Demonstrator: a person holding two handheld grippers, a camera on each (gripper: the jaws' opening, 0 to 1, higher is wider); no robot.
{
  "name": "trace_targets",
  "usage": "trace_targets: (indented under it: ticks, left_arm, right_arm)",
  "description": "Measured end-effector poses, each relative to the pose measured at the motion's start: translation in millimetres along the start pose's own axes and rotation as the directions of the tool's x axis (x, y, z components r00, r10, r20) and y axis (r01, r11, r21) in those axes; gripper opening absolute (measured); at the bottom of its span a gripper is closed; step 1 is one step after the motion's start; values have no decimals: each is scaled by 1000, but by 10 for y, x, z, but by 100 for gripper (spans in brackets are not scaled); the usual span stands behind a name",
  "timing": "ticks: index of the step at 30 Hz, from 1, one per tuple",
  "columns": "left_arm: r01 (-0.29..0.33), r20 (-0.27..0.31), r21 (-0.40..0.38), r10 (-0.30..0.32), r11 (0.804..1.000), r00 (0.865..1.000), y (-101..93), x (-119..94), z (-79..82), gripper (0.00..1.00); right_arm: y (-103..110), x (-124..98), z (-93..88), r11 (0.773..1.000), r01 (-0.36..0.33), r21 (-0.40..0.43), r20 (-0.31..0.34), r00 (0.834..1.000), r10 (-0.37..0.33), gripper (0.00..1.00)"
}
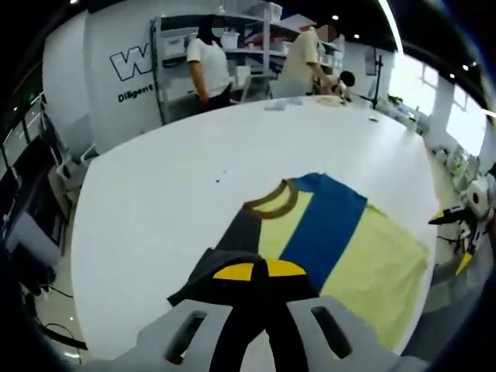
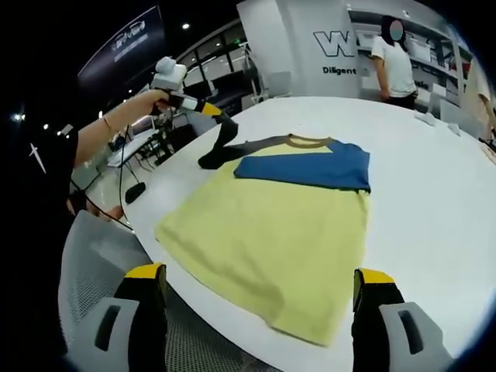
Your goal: Fold the garment on the visible template until the final outline fits inside the template.
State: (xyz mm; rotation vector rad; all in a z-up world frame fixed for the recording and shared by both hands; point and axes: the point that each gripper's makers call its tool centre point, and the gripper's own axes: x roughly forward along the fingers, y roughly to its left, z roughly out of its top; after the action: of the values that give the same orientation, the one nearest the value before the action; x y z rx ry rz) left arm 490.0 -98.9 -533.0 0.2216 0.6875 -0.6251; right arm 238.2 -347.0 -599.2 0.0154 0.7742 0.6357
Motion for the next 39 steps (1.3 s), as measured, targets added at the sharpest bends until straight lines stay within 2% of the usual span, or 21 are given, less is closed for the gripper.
trace_targets:
  ticks: [8,16,26,32,39]
  left_arm:
    - [21,12,7,-21,1000,1000,-156,86,154,6]
    - [56,55,22,-57,998,997,-353,155,419,6]
    - [93,66,30,-95,995,993,-579,260,560,6]
    - [108,90,33,-111,994,990,-685,289,705,6]
    - [135,87,34,-137,990,987,-881,426,733,6]
  right_arm:
    - [-16,-13,-29,1000,4,2,-9,1000,-4,99]
    - [-35,-13,-35,1000,10,8,-9,1000,-10,99]
    - [-39,-7,-75,1000,9,15,-18,1000,-8,99]
    - [-26,3,-84,1000,4,19,-20,1000,-4,99]
    - [-32,7,-101,1000,7,21,-24,1000,-6,99]
